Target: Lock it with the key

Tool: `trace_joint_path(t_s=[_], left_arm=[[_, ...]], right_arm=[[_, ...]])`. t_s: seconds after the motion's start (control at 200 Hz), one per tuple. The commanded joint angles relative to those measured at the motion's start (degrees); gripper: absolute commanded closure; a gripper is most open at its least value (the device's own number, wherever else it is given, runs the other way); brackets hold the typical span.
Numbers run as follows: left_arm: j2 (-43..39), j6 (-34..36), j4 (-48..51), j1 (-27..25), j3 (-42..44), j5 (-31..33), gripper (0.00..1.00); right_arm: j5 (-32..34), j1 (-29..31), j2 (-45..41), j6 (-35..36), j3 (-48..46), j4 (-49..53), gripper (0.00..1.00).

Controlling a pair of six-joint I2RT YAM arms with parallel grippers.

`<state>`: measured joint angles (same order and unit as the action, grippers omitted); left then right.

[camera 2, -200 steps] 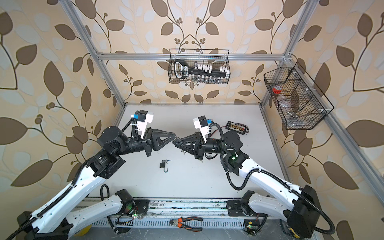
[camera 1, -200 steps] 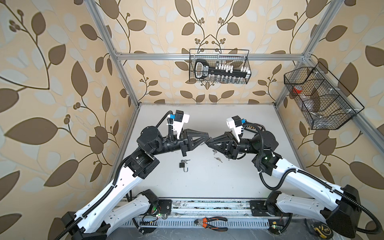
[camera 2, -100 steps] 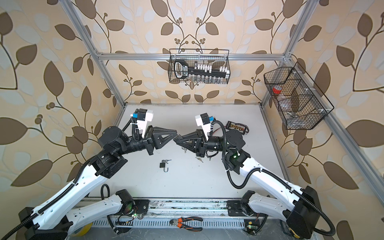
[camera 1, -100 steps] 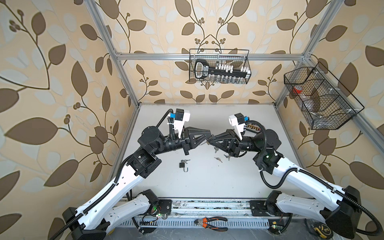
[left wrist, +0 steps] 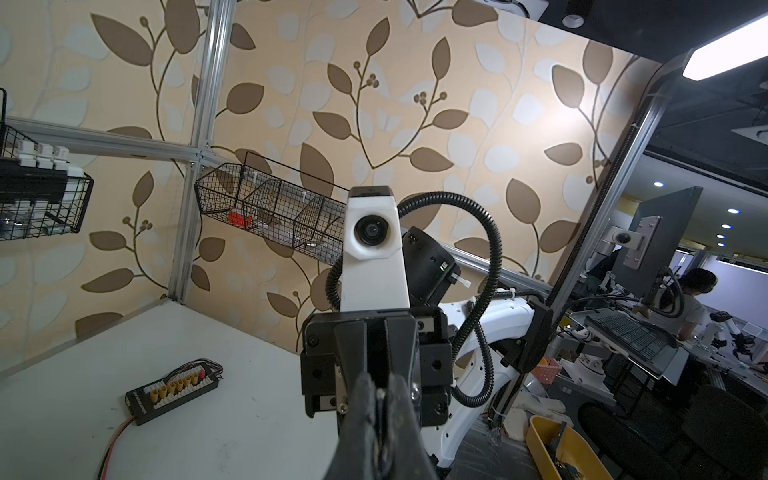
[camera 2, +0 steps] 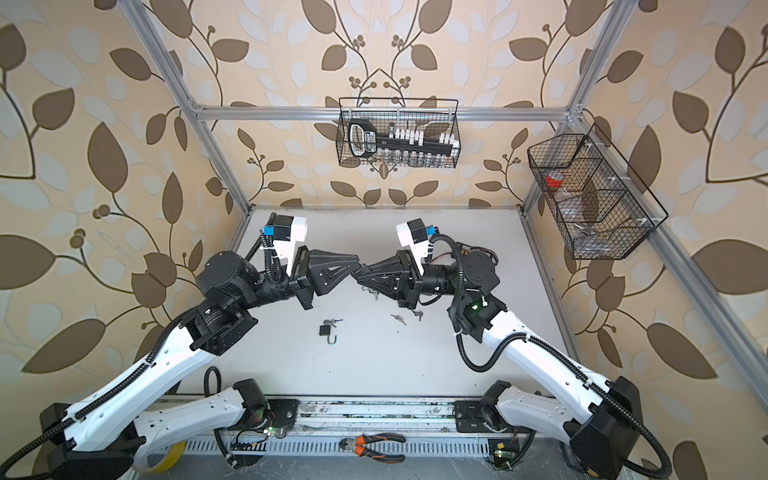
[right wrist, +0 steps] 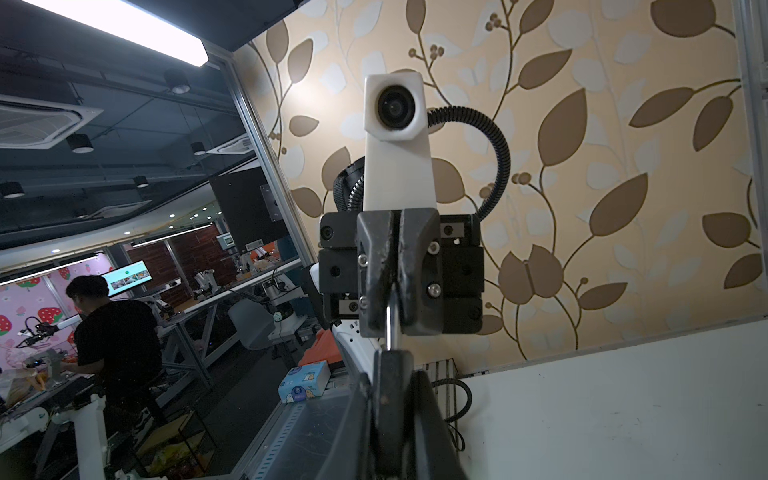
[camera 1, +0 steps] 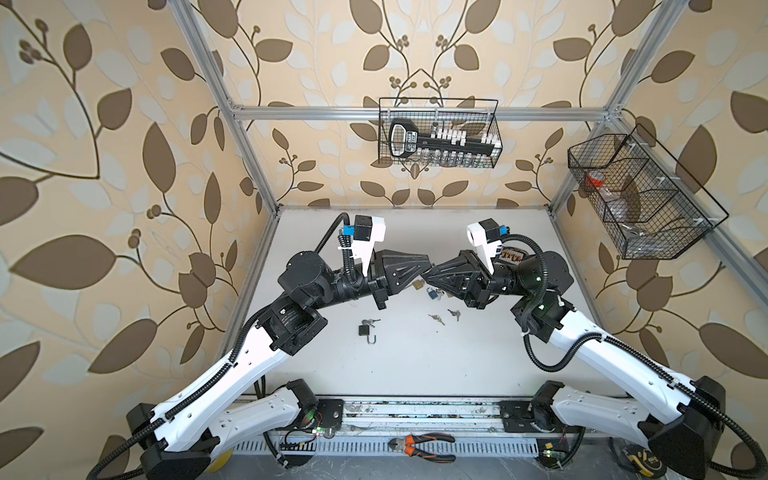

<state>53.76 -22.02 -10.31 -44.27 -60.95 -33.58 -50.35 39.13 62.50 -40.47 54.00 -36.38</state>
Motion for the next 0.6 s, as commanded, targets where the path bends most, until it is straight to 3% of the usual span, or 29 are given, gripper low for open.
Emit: trace_joint_path(t_s=[0.0,0.085,0.305,0.595], left_arm=[[1.63,-0.02,15.73,-0.65,3.32,-8.25,1.0],[-0.73,-2.6,11.88,1.12,2.21,-8.01,1.0],[-2.71,-3.02,12.24,1.32,-2.94,-4.96,1.0],[-2.82,-3.59,11.31,1.36,-3.41,-4.45,1.0]], right_arm=[[4.63,0.77,-3.67,5.9,3.17,-0.58,1.0],[3.17,0.76,-5.39,8.75,0.64,2.29,1.0],[0.47,0.77,-8.39,8.29,-5.39,2.69,1.0],[-0.12,0.77,-8.49,7.33,-6.12,2.06,1.0]])
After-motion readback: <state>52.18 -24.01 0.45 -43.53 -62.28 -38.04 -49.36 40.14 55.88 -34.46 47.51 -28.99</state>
